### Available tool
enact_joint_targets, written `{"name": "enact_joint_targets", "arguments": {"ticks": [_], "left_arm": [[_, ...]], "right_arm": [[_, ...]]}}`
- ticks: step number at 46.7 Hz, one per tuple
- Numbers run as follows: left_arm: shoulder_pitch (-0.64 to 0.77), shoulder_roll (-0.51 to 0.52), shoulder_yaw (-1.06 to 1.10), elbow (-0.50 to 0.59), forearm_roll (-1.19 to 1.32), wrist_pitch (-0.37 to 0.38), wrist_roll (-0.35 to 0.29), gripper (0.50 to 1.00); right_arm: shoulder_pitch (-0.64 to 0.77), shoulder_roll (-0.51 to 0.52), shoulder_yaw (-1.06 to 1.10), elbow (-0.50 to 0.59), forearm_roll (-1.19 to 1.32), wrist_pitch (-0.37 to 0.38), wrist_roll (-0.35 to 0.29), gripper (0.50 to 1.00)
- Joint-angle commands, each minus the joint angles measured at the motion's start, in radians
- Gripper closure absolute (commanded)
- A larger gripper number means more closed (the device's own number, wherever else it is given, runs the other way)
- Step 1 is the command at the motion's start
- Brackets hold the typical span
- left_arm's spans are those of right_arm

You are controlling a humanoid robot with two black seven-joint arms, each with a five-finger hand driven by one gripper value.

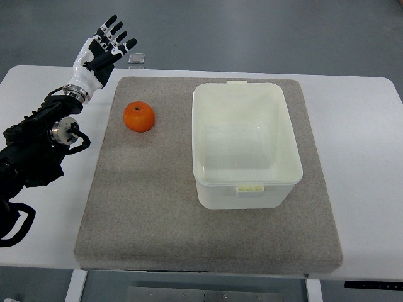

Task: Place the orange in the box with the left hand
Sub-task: 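Raise the left hand and swing it over the orange, then lower the open left hand down around the orange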

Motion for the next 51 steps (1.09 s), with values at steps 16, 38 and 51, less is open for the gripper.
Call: {"name": "enact_joint_targets", "arguments": {"ticks": [16,38,51], "left_arm": [[-0.148,0.124,0.474,-0.082,0.249,-0.069,0.005,0.51],[-0.371,0.262,0.565,-0.217,0.872,-0.189,-0.066,0.529],[-0.36,0.271,0.565,-0.332,1.171,0.077,-0.066,0.527]], "right_arm": [[0.0,0.0,0.001,0.0,0.001,0.0,0.0,0.574],[0.0,0.0,0.001,0.0,-0.001,0.0,0.0,0.574],[0.0,0.0,-0.001,0.0,-0.001,0.0,0.0,0.574]]}}
